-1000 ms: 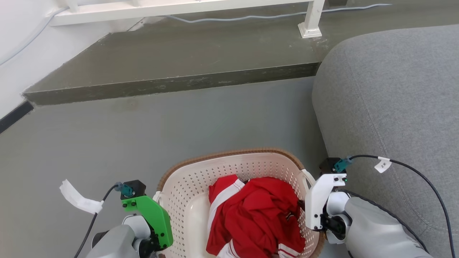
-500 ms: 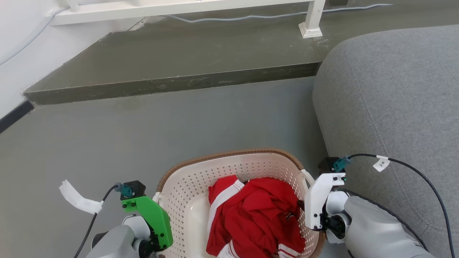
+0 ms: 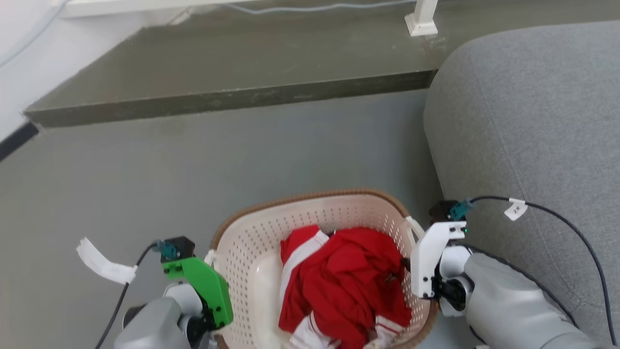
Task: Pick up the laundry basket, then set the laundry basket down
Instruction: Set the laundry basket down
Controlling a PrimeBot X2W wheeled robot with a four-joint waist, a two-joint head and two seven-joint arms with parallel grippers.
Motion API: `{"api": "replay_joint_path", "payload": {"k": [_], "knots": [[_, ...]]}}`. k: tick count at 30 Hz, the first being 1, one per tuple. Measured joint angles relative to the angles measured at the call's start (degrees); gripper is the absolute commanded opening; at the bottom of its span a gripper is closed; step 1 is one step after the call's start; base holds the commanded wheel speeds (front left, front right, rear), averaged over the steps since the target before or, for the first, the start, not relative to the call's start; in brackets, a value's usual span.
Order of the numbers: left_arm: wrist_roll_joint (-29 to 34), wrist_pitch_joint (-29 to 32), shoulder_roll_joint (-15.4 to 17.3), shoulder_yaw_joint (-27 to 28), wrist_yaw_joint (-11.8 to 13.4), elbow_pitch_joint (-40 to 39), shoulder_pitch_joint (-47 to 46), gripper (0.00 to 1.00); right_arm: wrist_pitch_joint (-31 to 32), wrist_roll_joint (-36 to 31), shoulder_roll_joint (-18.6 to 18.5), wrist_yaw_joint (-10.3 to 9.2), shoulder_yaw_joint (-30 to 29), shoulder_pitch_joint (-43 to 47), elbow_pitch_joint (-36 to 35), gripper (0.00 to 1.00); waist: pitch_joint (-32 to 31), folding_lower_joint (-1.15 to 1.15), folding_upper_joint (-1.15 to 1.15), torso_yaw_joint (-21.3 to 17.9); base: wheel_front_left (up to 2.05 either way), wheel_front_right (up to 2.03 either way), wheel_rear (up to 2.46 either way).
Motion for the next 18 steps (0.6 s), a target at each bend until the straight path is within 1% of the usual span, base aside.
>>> {"api": "replay_joint_path", "payload": {"k": [8, 18], "knots": [[0.0, -2.1, 0.1, 0.0, 0.0, -0.5, -3.0, 0.00, -1.9, 0.3, -0.1, 0.00, -0.2, -2.7, 0.0, 0.00, 3.7, 0.00, 0.00, 0.0, 0.00, 0.00, 0.00], [0.1, -4.4, 0.7, 0.0, 0.0, -1.0, -6.9, 0.00, -4.6, 0.4, -0.5, 0.00, -0.3, -6.5, 0.0, 0.00, 10.2, 0.00, 0.00, 0.0, 0.00, 0.00, 0.00]]}}
